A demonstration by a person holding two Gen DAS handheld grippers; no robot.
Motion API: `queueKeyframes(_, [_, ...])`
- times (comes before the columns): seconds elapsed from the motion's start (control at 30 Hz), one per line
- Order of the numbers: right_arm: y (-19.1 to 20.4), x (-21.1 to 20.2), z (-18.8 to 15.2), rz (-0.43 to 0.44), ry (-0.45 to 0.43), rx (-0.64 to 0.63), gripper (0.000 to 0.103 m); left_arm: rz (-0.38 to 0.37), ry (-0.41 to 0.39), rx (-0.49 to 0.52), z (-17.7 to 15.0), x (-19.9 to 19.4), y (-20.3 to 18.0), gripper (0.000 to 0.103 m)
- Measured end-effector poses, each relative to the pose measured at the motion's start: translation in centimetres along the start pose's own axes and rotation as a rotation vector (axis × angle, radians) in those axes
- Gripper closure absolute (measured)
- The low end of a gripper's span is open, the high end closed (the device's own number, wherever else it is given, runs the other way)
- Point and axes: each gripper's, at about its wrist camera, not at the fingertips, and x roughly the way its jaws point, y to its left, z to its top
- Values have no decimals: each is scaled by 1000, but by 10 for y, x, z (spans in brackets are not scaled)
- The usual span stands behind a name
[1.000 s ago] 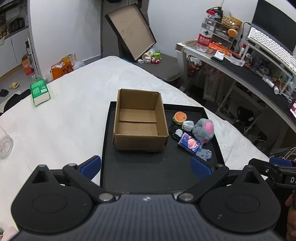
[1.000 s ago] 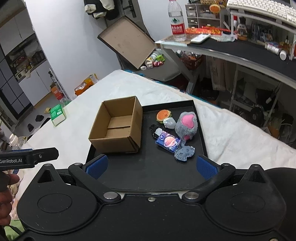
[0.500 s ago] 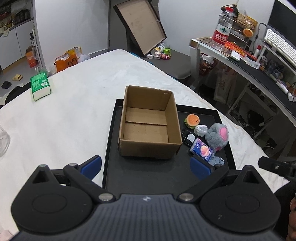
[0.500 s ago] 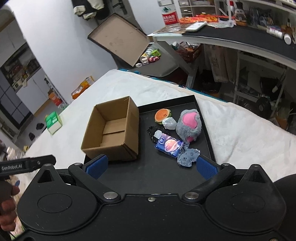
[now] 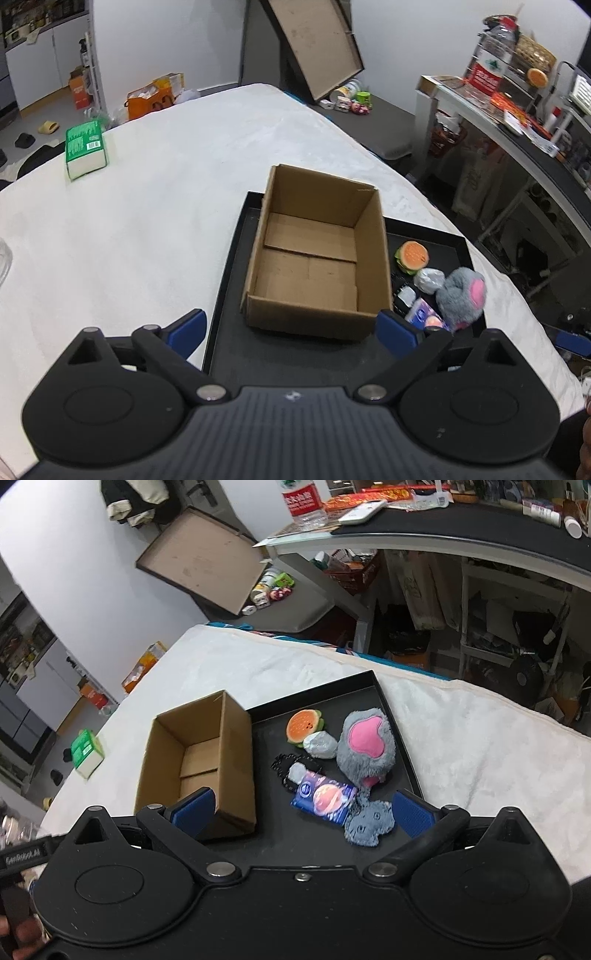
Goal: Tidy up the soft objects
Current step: 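Grasp the cardboard box wall with the left tool while the right tool approaches the grey plush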
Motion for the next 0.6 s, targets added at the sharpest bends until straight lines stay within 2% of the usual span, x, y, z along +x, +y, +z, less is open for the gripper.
queueKeyframes(0.2, [-10,32,13,-19,-11,25,0,28,15,-35,8,25,7,16])
queueKeyframes(0.4, [-29,74,12,-50,37,73,5,56,38,-58,14,53,15,28])
queueKeyframes(0.5, [-34,85,13,-33,56,94,7,68,50,-56,18,67,18,29])
queueKeyframes(0.6, [-35,94,17,-65,59,81,7,78,63,-63,21,81,22,31])
